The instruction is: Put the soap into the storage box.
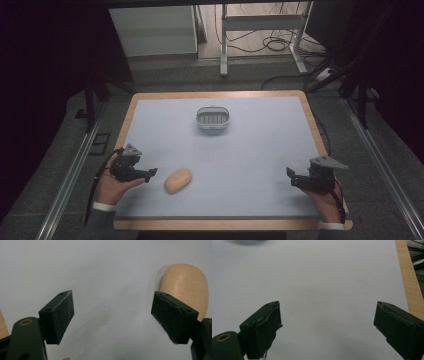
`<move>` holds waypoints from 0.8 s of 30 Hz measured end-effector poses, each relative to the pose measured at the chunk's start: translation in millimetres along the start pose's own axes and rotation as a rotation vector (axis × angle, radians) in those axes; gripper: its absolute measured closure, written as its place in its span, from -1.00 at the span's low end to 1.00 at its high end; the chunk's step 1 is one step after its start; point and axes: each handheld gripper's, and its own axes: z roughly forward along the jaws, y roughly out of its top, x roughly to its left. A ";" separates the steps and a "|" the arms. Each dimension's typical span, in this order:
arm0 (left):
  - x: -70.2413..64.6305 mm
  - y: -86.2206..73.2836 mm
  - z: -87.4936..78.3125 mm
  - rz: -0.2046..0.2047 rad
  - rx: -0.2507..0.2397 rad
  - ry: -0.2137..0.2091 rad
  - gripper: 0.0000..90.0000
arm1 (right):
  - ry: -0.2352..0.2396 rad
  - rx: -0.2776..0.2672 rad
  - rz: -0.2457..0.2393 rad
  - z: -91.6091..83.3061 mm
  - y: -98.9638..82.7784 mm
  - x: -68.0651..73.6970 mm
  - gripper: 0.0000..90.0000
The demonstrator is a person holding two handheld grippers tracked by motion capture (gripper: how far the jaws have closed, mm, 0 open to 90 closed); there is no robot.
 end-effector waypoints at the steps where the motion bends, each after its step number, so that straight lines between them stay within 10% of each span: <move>1: -0.6 1.8 -1.2 0.003 -0.001 0.000 -0.57 | -0.001 0.002 -0.001 -0.3 -0.5 0.5 -0.84; 24: -19.3 27.5 -7.0 0.104 0.039 -0.021 -0.57 | -0.008 0.008 -0.019 -4.6 -1.7 0.0 -0.81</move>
